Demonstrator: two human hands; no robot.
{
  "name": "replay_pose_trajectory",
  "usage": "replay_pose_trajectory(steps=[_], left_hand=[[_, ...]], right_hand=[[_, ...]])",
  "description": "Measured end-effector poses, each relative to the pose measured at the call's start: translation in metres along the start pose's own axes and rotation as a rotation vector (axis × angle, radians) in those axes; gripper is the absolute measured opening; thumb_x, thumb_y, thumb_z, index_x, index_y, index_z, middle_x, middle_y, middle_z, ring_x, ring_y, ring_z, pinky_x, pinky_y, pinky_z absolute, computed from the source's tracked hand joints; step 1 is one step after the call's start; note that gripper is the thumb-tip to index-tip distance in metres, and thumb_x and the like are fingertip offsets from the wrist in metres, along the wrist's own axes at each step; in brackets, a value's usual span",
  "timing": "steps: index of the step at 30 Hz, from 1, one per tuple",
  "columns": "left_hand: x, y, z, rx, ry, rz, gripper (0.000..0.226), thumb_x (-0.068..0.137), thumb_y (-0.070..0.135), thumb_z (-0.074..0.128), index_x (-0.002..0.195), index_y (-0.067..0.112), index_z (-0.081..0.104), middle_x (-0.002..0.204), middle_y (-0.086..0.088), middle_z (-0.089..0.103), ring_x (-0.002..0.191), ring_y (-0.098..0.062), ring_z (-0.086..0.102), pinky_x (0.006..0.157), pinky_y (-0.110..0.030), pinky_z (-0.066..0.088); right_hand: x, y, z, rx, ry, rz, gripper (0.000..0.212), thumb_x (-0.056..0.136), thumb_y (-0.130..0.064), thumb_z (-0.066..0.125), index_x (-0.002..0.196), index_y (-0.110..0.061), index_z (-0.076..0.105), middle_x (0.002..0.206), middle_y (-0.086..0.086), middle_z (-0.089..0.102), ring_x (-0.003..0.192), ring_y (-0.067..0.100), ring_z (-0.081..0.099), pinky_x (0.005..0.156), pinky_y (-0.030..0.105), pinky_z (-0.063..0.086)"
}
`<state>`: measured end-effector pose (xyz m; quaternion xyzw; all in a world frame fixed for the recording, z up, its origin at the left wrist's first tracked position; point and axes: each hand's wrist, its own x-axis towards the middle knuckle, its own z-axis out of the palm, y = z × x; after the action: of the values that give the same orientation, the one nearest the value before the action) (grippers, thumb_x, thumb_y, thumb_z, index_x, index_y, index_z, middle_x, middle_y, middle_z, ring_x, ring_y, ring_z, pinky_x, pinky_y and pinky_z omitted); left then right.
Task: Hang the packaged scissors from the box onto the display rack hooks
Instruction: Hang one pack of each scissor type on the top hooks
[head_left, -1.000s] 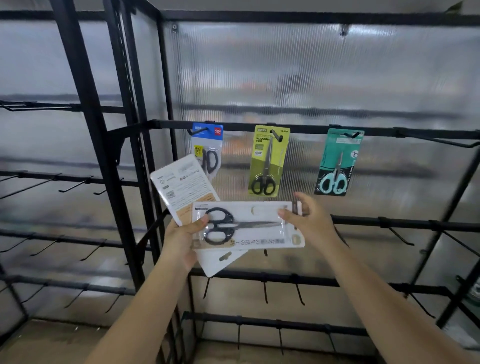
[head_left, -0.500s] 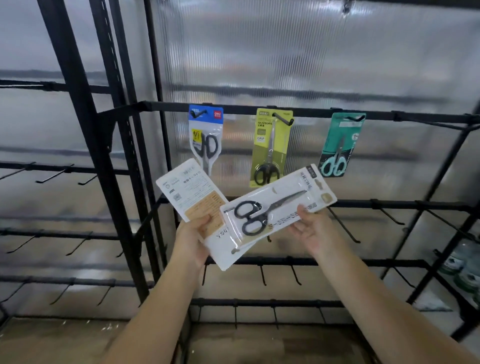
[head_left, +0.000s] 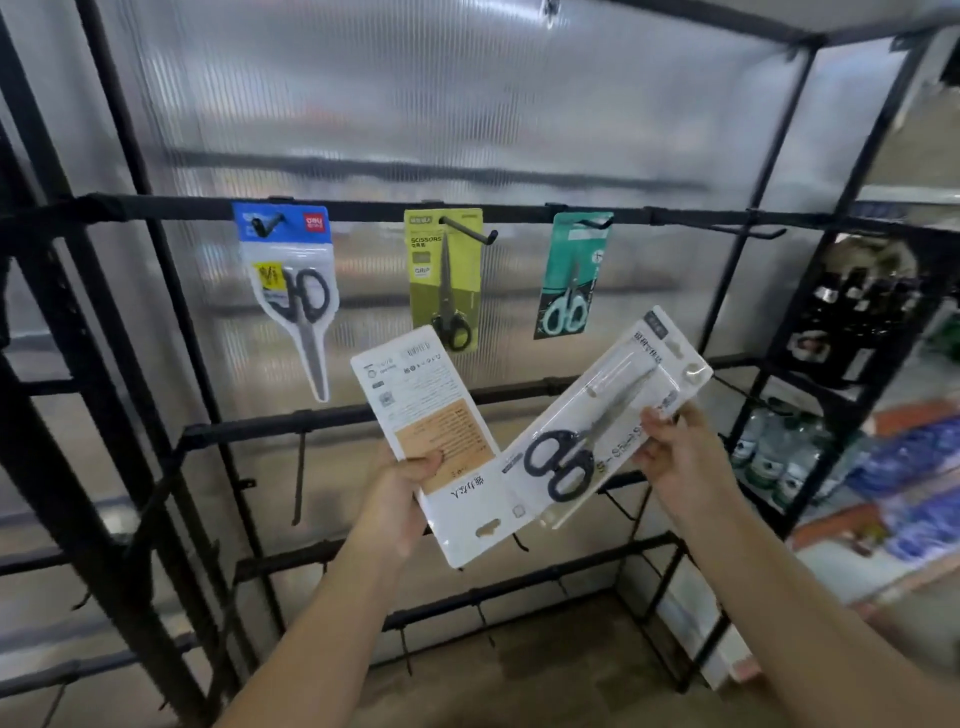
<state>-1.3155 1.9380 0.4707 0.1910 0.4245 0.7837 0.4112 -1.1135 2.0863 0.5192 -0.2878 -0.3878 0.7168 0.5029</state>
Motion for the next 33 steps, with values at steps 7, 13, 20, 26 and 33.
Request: replay_pose_trajectory(steps=[7, 13, 20, 26, 33], left_hand=[[0.02, -0.015, 0.021, 0.008, -0.052, -0.02, 0.042, 0.085, -0.012, 0.051, 0.111, 0.02, 0.058, 0.103, -0.004, 0.073, 0.093, -0.024, 0.07, 0.07, -0.04, 0.054], [0.039, -0.029, 0.038, 0.046, -0.044, -0.048, 0.041, 0.081, -0.003, 0.059, 0.12, 0.012, 0.06, 0.113, -0.011, 0.07, 0.104, -0.032, 0.066, 0.085, -0.05, 0.051], [0.061, -0.05, 0.091, 0.055, -0.011, 0.025, 0.034, 0.072, -0.003, 0.064, 0.102, 0.013, 0.068, 0.099, -0.009, 0.074, 0.088, -0.027, 0.072, 0.064, -0.04, 0.059], [0.068, -0.08, 0.143, 0.102, 0.055, 0.126, 0.028, 0.081, -0.008, 0.06, 0.098, 0.013, 0.068, 0.091, -0.003, 0.075, 0.08, -0.018, 0.073, 0.057, -0.026, 0.057], [0.064, -0.097, 0.168, 0.117, 0.098, 0.203, 0.03, 0.076, -0.004, 0.062, 0.101, 0.012, 0.067, 0.094, -0.004, 0.075, 0.083, -0.019, 0.073, 0.06, -0.027, 0.058]], right_hand=[[0.005, -0.017, -0.035, -0.001, 0.147, -0.031, 0.037, 0.091, 0.002, 0.049, 0.121, -0.017, 0.058, 0.101, 0.003, 0.07, 0.086, 0.021, 0.065, 0.082, 0.043, 0.053], [0.037, -0.058, -0.059, -0.077, 0.178, -0.174, 0.039, 0.093, -0.001, 0.046, 0.121, -0.024, 0.06, 0.094, -0.005, 0.072, 0.078, 0.013, 0.07, 0.06, 0.029, 0.056], [0.088, -0.124, -0.07, -0.436, 0.173, -0.599, 0.049, 0.094, -0.004, 0.047, 0.135, -0.031, 0.046, 0.1, -0.014, 0.068, 0.078, 0.005, 0.067, 0.07, 0.023, 0.057], [0.125, -0.151, -0.091, -0.75, 0.019, -0.789, 0.042, 0.092, -0.004, 0.052, 0.132, -0.019, 0.049, 0.094, 0.0, 0.063, 0.053, 0.005, 0.049, 0.053, 0.008, 0.039], [0.143, -0.16, -0.104, -0.825, -0.092, -0.852, 0.041, 0.093, -0.006, 0.051, 0.134, -0.007, 0.047, 0.098, 0.006, 0.068, 0.05, -0.011, 0.048, 0.046, 0.003, 0.037]])
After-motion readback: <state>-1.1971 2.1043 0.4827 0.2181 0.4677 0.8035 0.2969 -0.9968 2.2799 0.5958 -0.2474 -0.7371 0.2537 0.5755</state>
